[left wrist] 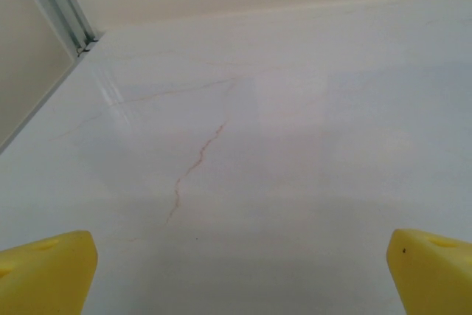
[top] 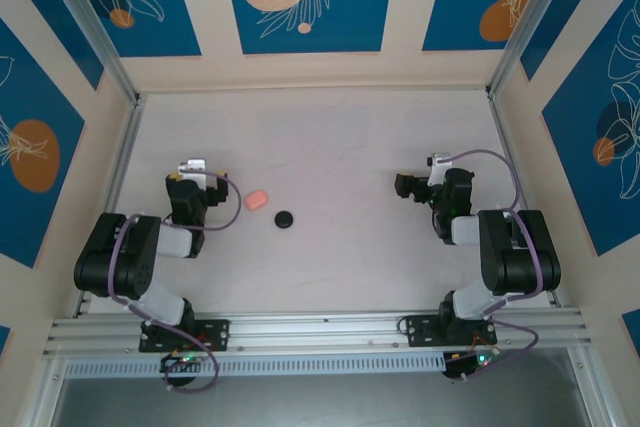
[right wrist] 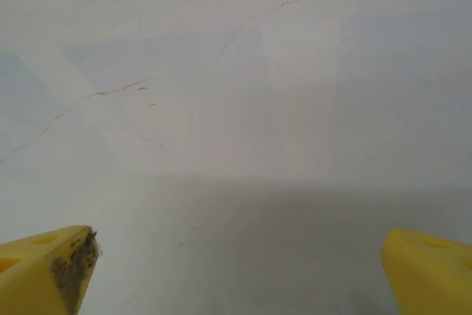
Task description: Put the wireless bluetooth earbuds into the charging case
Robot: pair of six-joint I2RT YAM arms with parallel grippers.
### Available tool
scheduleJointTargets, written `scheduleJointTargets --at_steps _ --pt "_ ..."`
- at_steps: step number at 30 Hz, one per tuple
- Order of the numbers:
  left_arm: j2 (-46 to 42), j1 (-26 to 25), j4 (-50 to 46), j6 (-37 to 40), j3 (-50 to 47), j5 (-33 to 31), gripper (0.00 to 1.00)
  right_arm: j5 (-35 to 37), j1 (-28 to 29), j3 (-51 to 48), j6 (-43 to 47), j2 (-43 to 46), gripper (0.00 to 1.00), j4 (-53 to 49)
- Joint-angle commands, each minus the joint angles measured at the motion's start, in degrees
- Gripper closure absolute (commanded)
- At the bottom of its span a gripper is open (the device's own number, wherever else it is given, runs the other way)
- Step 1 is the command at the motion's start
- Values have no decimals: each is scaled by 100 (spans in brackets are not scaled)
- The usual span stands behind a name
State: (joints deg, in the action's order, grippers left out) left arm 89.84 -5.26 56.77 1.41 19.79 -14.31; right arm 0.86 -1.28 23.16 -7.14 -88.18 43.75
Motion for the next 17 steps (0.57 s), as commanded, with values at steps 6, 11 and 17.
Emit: scheduleJointTargets --at_steps 6,11,17 --pt "-54 33 -209 -14 96 375 0 89 66 87 195 99 1 202" --pt "-53 33 -137 -49 68 271 0 83 64 92 187 100 1 203" --pt "-59 44 -16 -106 5 139 0 81 63 92 186 104 1 198"
